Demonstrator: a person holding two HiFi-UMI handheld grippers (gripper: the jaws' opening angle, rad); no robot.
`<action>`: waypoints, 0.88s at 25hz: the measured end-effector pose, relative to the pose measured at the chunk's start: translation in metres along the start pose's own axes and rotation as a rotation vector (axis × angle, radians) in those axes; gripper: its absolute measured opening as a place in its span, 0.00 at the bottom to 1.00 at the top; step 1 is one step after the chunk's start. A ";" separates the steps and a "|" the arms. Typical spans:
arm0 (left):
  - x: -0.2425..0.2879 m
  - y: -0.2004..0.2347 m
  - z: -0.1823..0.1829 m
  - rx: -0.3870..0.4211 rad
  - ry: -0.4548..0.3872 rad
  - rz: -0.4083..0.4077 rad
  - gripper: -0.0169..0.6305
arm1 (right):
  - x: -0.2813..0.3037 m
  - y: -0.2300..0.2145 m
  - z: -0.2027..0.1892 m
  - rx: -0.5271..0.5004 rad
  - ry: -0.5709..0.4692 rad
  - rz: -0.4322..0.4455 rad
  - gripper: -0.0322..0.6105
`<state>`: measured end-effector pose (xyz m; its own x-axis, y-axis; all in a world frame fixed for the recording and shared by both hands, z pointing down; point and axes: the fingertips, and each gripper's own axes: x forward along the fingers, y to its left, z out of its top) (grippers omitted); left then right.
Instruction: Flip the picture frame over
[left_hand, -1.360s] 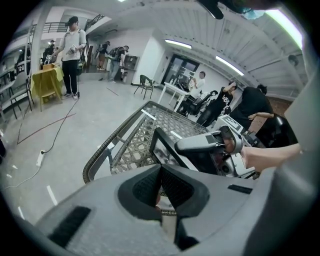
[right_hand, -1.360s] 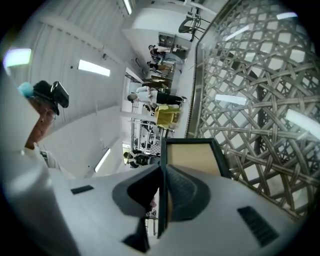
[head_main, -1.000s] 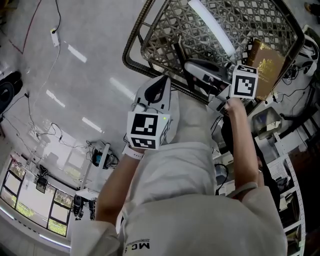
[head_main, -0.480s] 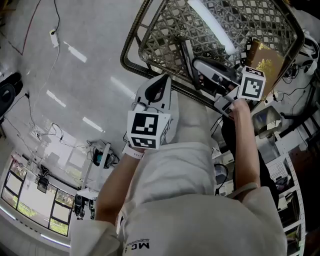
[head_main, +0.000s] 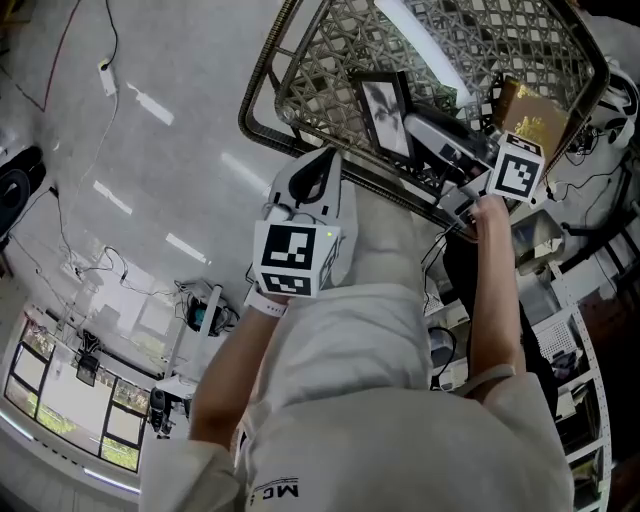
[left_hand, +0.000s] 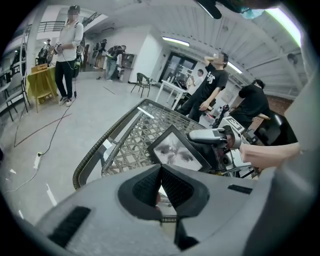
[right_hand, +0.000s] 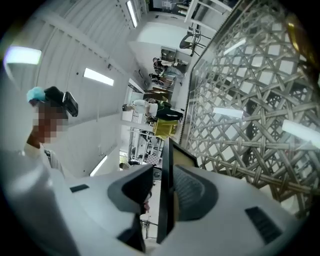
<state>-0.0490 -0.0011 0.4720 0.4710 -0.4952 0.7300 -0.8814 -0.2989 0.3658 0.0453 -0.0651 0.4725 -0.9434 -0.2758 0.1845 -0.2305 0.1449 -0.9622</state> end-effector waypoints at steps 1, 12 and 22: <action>0.000 0.000 0.000 0.000 0.000 0.000 0.06 | -0.001 -0.002 0.001 -0.019 0.002 -0.023 0.27; 0.003 0.003 -0.002 0.002 0.006 -0.012 0.06 | -0.008 -0.043 0.002 -0.257 0.052 -0.358 0.40; -0.004 0.006 -0.003 0.019 0.005 -0.015 0.06 | -0.009 -0.075 -0.003 -0.526 0.181 -0.695 0.43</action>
<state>-0.0566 0.0012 0.4730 0.4836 -0.4867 0.7274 -0.8735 -0.3218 0.3654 0.0701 -0.0706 0.5436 -0.5624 -0.3160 0.7641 -0.8027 0.4305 -0.4127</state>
